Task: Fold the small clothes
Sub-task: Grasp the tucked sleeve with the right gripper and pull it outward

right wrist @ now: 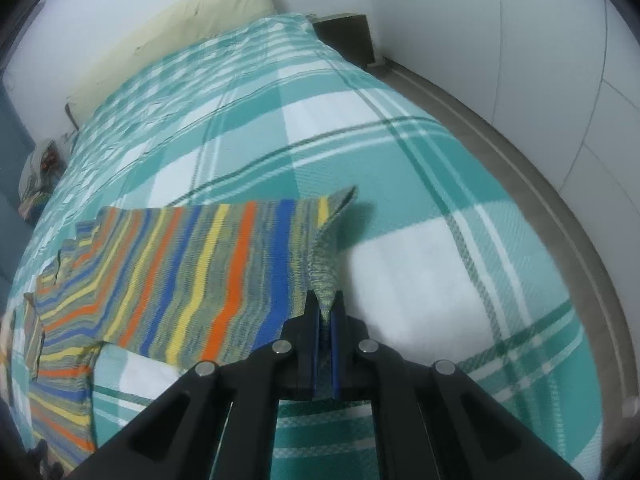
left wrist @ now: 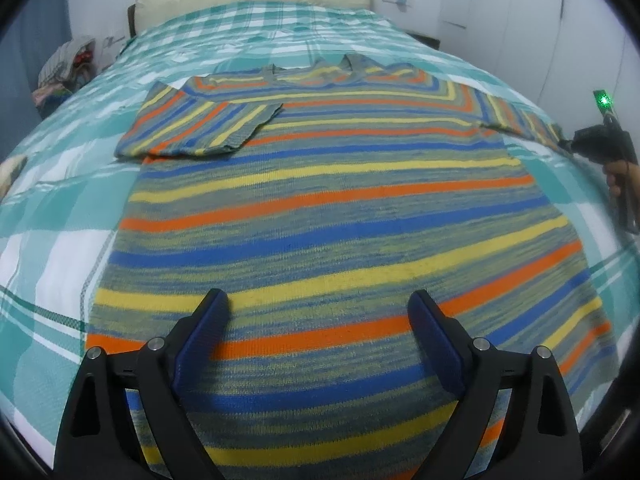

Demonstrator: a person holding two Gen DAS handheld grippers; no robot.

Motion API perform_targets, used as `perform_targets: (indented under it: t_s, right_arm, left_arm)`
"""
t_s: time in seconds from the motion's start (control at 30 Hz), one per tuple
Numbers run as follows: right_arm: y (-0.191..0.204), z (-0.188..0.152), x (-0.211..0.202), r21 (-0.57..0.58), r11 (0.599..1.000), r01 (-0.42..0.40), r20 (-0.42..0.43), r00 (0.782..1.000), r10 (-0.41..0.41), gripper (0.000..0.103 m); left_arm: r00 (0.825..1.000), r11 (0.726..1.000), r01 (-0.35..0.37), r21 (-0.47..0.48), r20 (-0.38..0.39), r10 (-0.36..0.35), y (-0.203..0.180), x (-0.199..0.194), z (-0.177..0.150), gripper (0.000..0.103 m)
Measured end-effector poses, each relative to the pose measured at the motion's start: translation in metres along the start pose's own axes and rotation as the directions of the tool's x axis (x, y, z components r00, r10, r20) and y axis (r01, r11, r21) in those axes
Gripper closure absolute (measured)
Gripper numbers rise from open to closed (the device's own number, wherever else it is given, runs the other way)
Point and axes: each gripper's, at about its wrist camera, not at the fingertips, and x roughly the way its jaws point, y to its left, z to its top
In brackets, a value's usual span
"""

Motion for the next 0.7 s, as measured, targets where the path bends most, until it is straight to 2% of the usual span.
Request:
perform_targets:
  t_s: [0.27,0.43,0.5,0.57,0.63,0.7]
  right_arm:
    - [-0.013,-0.005,-0.002,0.035,0.999,-0.002,0.021,1.000,0.001,0.100]
    - [-0.030,-0.008,-0.015,0.057,0.996,0.063,0.028,0.998,-0.064,0.100]
    - [-0.040,-0.010,-0.025,0.085,0.992,0.095,0.035,0.995,-0.099,0.093]
    - [-0.042,-0.015,-0.040,0.090,0.986,0.142,0.053,0.988,-0.147,0.081]
    - [-0.037,-0.022,-0.056,0.084,0.987,0.139,0.070,0.987,-0.145,0.070]
    - [-0.021,-0.033,-0.077,0.055,0.994,0.098,0.089,0.991,-0.103,0.059]
  left_arm:
    - [1.000,1.000,-0.007,-0.003,-0.001,0.007,-0.001,-0.001,0.000,0.010]
    - [1.000,1.000,-0.016,-0.005,-0.002,0.016,-0.001,0.000,0.000,0.008]
    - [1.000,1.000,-0.023,-0.008,-0.001,0.023,-0.001,0.001,-0.001,0.006]
    - [1.000,1.000,-0.029,-0.012,0.002,0.029,-0.001,0.001,-0.001,0.005]
    - [0.999,0.999,-0.032,-0.012,0.006,0.032,-0.001,0.001,-0.002,0.004]
    - [0.999,0.999,-0.032,-0.010,0.006,0.032,0.000,0.000,-0.002,0.004]
